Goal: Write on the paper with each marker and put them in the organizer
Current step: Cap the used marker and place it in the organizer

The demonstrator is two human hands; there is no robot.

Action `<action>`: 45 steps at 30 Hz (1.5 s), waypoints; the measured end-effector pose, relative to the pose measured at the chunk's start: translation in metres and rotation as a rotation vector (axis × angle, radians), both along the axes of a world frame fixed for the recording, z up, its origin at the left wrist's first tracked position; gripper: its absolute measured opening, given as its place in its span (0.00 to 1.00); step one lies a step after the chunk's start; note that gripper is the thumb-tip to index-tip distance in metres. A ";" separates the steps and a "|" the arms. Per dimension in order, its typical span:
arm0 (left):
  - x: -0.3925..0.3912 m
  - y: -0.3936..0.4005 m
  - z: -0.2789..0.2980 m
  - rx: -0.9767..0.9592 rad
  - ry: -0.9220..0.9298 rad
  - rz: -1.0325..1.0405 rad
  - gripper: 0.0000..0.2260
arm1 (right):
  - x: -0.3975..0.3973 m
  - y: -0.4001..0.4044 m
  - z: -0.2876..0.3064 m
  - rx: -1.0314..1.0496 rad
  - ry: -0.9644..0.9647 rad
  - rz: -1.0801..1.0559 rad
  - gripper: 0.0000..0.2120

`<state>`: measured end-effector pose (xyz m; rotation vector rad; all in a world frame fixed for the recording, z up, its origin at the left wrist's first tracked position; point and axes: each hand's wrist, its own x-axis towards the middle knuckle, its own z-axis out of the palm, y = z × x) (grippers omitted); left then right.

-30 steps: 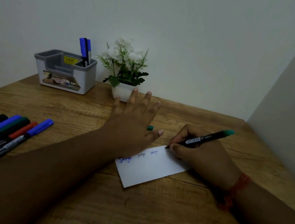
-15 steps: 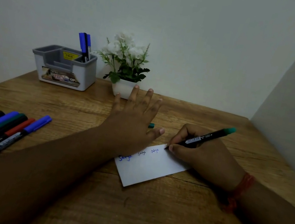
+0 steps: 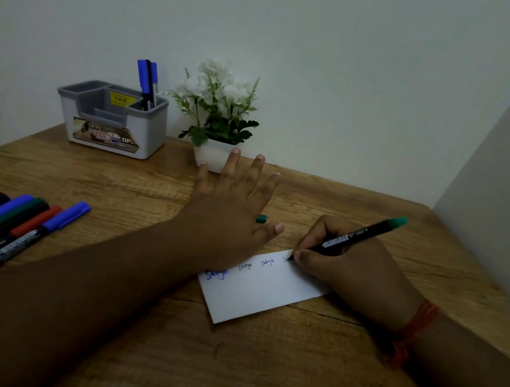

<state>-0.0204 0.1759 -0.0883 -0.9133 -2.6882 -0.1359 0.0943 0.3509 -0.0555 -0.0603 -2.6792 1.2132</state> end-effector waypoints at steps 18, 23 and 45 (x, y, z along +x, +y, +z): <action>0.000 0.000 -0.001 0.006 -0.009 -0.004 0.34 | 0.000 0.002 -0.002 -0.014 0.023 -0.021 0.04; 0.000 0.000 -0.001 0.002 -0.012 -0.004 0.34 | 0.000 0.003 -0.002 -0.015 0.015 -0.034 0.04; -0.001 0.000 -0.001 -0.004 -0.010 -0.009 0.34 | -0.002 0.004 -0.001 -0.008 -0.004 -0.062 0.03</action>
